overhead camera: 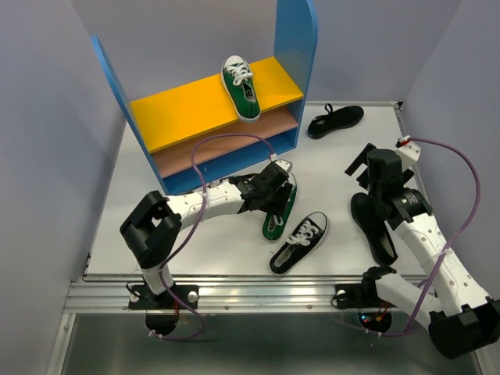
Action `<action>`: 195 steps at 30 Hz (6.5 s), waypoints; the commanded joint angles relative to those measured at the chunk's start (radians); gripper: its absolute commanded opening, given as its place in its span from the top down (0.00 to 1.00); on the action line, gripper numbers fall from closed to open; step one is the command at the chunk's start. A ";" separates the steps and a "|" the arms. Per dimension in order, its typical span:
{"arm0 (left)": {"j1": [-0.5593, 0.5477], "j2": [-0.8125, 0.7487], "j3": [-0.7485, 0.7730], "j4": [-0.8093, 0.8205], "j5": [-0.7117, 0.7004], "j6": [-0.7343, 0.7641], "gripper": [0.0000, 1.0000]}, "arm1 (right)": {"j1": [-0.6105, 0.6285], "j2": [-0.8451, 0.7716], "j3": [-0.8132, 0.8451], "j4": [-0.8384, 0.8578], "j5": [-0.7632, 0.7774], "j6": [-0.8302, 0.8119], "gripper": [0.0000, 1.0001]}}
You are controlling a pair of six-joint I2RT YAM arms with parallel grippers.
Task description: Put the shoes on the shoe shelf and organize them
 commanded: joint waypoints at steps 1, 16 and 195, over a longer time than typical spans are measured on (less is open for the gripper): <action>-0.014 -0.069 0.030 -0.036 -0.077 -0.013 0.40 | -0.002 -0.001 0.001 0.029 0.015 0.000 0.00; -0.024 -0.235 -0.093 -0.069 -0.118 -0.095 0.37 | -0.002 -0.005 -0.004 0.030 -0.001 0.006 0.00; 0.307 -0.119 -0.036 -0.259 -0.397 0.237 0.16 | -0.002 -0.042 -0.035 0.042 -0.028 -0.004 0.00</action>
